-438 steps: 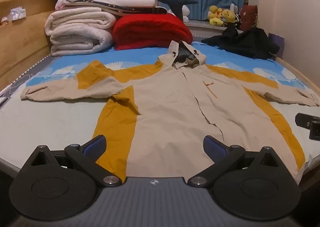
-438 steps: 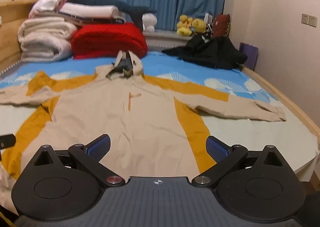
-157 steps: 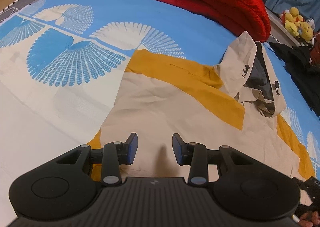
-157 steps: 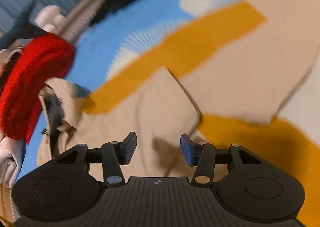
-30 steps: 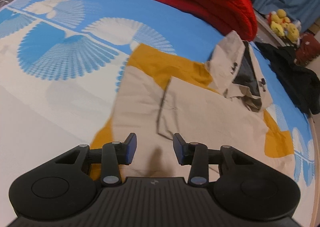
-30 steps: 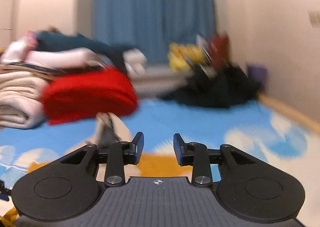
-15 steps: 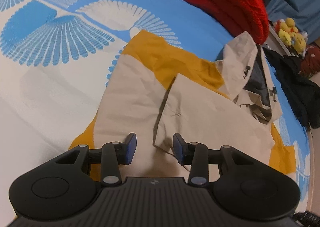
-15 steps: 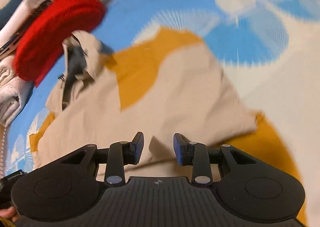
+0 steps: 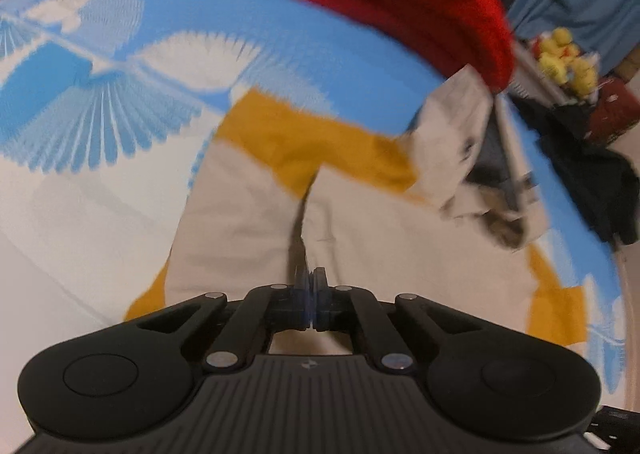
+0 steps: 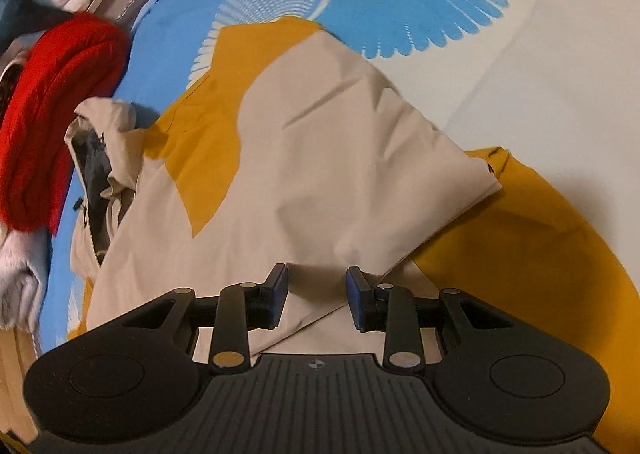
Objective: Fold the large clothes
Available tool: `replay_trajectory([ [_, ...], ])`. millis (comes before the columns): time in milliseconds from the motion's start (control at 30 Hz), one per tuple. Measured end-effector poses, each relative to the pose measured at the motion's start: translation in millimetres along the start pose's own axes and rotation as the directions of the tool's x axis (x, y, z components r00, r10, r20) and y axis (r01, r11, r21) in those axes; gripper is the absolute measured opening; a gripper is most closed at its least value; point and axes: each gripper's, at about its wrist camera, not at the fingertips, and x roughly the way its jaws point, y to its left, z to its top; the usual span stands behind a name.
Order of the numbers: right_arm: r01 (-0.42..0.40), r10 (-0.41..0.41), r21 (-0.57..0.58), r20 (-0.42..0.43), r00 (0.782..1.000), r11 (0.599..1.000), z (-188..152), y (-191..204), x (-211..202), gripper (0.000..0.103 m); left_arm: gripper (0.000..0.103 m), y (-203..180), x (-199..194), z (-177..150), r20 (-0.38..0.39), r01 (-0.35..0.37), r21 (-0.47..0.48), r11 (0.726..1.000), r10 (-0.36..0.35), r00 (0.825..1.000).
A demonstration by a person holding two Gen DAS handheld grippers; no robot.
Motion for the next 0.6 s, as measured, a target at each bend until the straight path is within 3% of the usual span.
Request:
replay_trajectory([
  [100,0.002,-0.002,-0.001,0.015,1.0,1.0,-2,2,-3,0.033,0.0,-7,-35,1,0.067,-0.002,0.035,0.999,0.0,0.998],
  [200,0.01,-0.01,0.0,0.024,1.0,1.0,-5,0,-12,0.034,0.0,-5,-62,-7,0.105,-0.093,0.042,0.995,0.088,0.991],
  [400,0.041,-0.041,0.015,0.002,0.999,0.999,-13,-6,-6,0.034,0.004,25,-45,-21,-0.063,-0.17,-0.099,0.98,0.164,0.984],
  [467,0.053,-0.053,0.025,-0.005,0.999,0.998,-14,-9,-4,0.034,0.021,35,-41,-16,-0.067,-0.172,-0.121,0.978,0.164,0.984],
  [600,0.07,-0.07,0.05,-0.006,0.998,0.996,-13,-13,0,0.034,0.028,43,-28,-9,-0.073,-0.176,-0.12,0.977,0.168,0.983],
])
